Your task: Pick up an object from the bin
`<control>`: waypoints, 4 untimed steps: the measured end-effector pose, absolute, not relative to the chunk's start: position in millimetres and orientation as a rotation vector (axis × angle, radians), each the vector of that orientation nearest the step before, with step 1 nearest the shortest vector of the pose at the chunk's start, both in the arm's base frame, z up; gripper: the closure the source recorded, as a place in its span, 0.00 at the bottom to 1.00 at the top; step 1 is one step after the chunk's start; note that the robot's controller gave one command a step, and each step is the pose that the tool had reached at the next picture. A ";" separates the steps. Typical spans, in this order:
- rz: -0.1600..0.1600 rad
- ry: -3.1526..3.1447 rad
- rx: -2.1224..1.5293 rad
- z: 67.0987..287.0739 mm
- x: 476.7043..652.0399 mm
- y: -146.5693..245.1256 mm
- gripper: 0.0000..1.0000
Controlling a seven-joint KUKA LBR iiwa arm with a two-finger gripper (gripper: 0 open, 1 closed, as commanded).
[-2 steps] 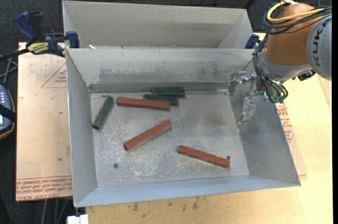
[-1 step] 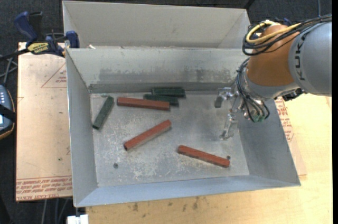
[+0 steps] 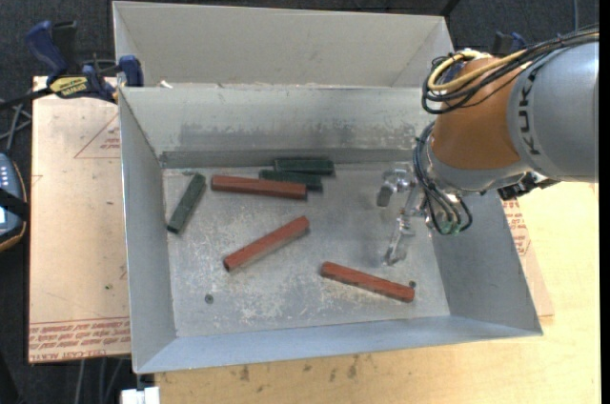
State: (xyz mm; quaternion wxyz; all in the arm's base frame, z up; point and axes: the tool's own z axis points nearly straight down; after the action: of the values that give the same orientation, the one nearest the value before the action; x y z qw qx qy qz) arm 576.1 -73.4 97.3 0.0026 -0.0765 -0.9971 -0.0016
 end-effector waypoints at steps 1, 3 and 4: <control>0.000 -3.140 -0.139 108.7 543.9 -45.3 0.00; -0.001 -3.139 -0.128 69.9 501.0 -71.6 1.00; -0.003 -3.131 -0.147 119.6 493.4 -71.3 1.00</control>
Offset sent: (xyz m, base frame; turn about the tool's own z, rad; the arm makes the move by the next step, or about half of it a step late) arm -0.0753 0.0014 -0.0273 -0.0701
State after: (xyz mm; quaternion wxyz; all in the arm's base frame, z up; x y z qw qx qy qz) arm 493.4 -71.3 119.6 0.0034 -0.0468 -0.9989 -0.0009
